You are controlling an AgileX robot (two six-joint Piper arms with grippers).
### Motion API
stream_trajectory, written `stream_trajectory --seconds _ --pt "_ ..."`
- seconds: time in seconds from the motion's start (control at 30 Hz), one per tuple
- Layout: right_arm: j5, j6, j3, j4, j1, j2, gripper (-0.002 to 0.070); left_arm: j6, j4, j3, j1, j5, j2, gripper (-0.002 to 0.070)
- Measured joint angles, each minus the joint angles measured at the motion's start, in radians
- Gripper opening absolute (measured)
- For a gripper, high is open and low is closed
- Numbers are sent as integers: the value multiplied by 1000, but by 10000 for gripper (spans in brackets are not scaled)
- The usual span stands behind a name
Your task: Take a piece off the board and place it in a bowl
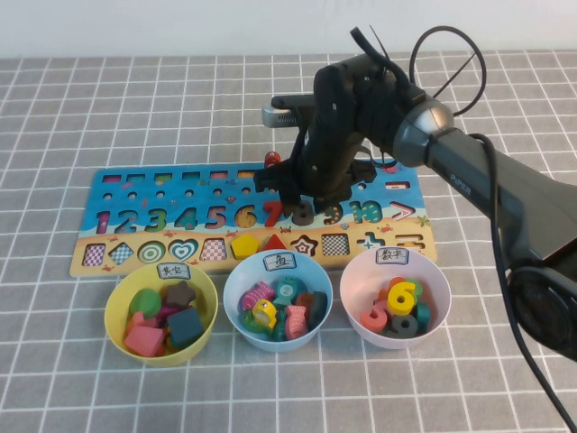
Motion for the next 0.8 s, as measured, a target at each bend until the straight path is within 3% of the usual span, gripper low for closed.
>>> stream_trajectory --seconds 0.6,0.8 --pt "4 -2 -2 -7 5 11 333 0 0 0 0 0 0 -4" --pt "10 -2 -2 -16 5 12 245 0 0 0 0 0 0 -4"
